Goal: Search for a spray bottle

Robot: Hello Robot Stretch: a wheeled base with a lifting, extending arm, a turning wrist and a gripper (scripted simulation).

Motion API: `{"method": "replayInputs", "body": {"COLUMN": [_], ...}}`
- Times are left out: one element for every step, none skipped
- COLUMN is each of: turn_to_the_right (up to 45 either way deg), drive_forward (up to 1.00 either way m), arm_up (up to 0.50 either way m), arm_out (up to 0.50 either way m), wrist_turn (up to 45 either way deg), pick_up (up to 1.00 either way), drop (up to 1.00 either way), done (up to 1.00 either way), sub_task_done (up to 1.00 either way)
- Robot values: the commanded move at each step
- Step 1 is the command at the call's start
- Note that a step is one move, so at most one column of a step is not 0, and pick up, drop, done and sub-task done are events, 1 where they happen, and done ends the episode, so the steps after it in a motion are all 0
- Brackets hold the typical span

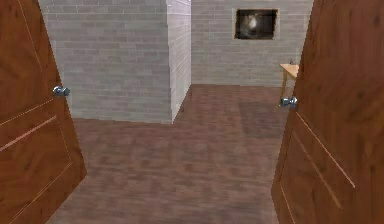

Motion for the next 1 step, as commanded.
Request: {"method": "replayInputs", "body": {"turn_to_the_right": [-3.0], "drive_forward": [0.0], "arm_up": [0.0], "arm_out": [0.0], "wrist_turn": [0.0], "pick_up": [0.0], "drop": [0.0], "done": [0.0], "sub_task_done": [0.0]}}
